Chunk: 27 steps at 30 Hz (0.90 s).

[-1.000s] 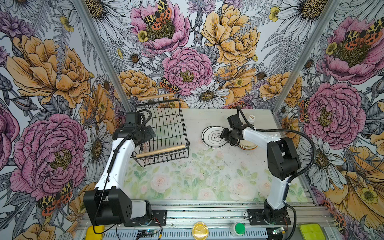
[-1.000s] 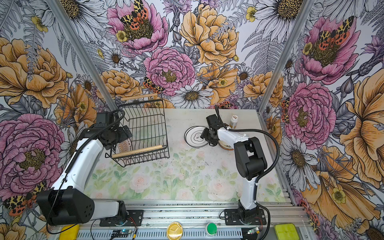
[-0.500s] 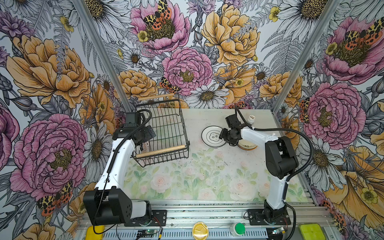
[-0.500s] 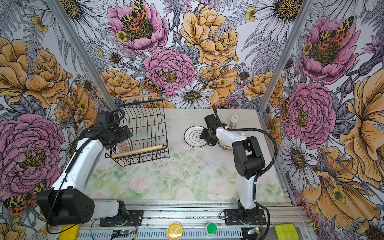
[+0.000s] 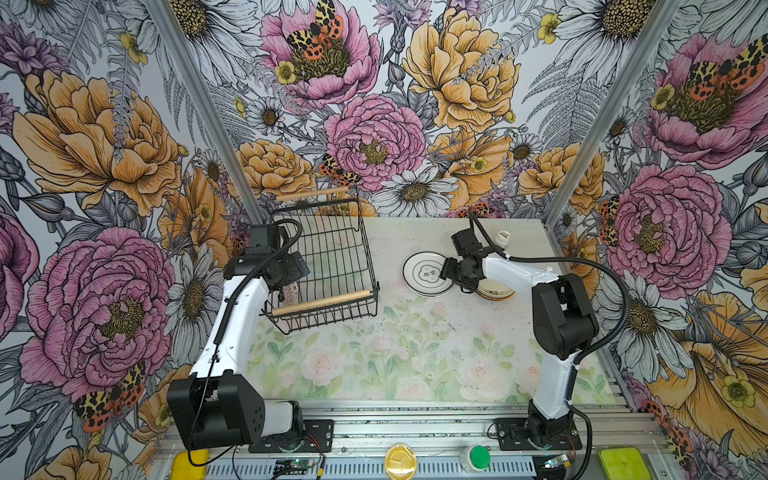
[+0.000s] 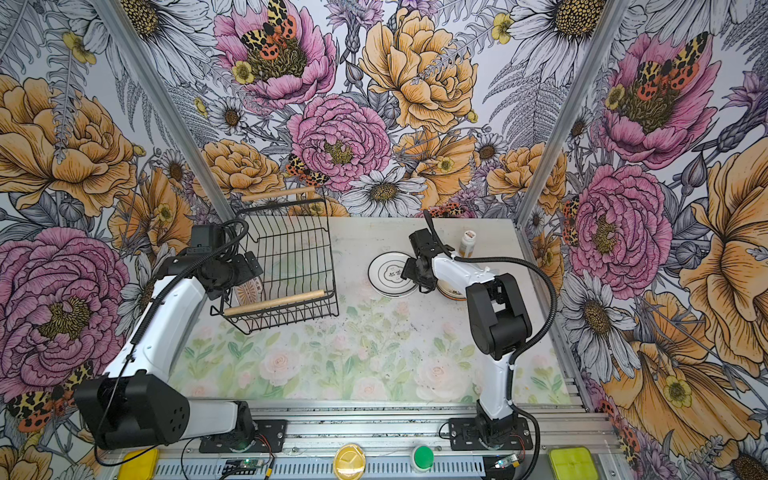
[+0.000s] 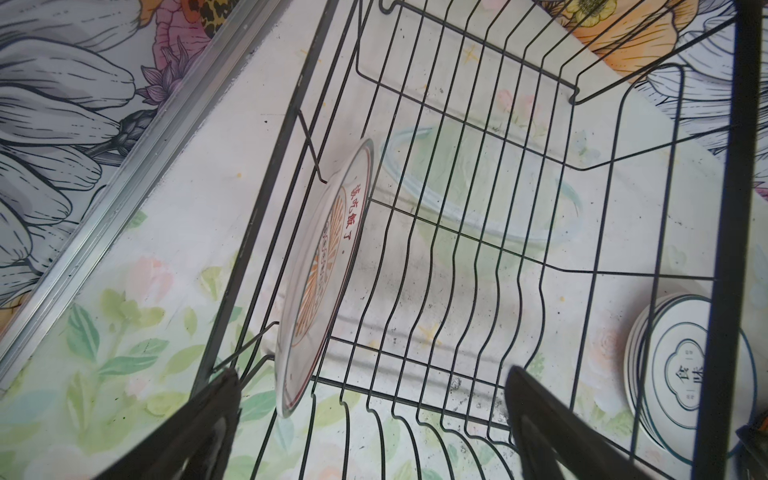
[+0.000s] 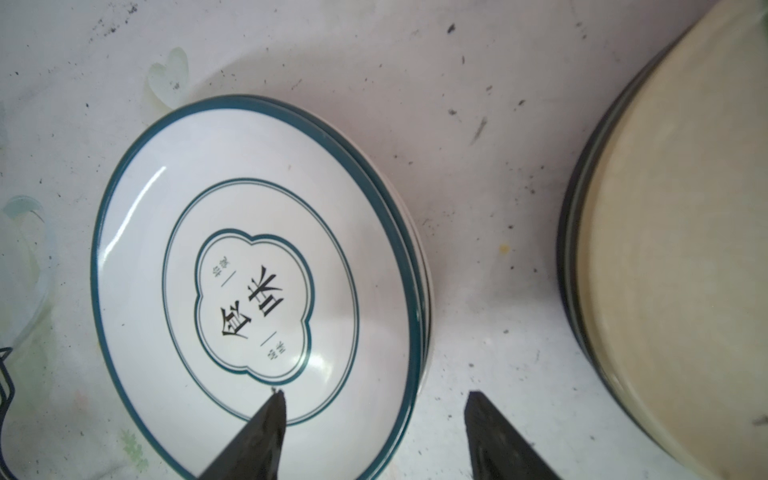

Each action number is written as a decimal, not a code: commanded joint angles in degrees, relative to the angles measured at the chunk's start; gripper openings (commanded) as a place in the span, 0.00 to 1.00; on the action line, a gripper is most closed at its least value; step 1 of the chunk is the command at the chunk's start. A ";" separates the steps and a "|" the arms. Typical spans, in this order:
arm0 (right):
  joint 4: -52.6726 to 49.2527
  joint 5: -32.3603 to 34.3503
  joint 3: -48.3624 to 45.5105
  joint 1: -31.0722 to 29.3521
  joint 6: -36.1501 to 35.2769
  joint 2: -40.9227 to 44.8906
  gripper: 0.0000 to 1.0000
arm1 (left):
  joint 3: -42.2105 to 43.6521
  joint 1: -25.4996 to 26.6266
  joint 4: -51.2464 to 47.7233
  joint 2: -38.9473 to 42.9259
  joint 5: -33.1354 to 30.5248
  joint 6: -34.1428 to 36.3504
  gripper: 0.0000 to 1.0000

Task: Unload the plates from the dish rack
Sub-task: 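Open the right gripper and release the plate onto the stack, then close the left gripper on the sunburst plate's rim in the rack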

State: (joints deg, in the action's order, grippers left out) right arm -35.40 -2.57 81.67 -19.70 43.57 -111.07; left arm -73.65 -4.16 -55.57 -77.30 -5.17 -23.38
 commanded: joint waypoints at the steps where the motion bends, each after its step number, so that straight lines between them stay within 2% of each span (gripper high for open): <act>1: -0.11 1.38 1.86 -0.36 -1.24 2.68 0.74 | -1.93 -0.49 -0.92 -1.09 -1.48 1.51 0.99; 5: -0.11 1.42 1.92 -0.34 -1.51 3.42 0.76 | -3.11 -0.53 -2.06 -2.48 -2.65 1.91 0.99; 8: -0.11 1.51 1.75 -0.26 -1.77 3.97 0.86 | -3.87 -0.50 -2.60 -3.59 -3.26 2.02 0.99; 11: -0.02 1.60 1.35 -0.17 -1.83 4.76 0.88 | -4.29 -0.52 -2.85 -4.56 -3.92 2.19 0.99; 13: -0.02 1.74 1.04 0.01 -1.96 5.22 0.99 | -4.49 -0.49 -2.88 -5.26 -4.49 2.41 0.99; 22: 0.07 1.06 -0.06 0.63 -2.35 6.90 0.99 | -4.81 -0.41 -2.96 -7.72 -5.51 3.46 0.98; 27: 0.15 0.82 -0.79 1.03 -2.62 7.71 0.99 | -4.84 -0.28 -2.96 -8.97 -5.07 3.95 0.93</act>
State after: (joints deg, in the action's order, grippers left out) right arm -35.51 -2.15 81.67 -19.14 41.89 -105.84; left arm -76.95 -4.25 -58.52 -85.71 -9.06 -20.53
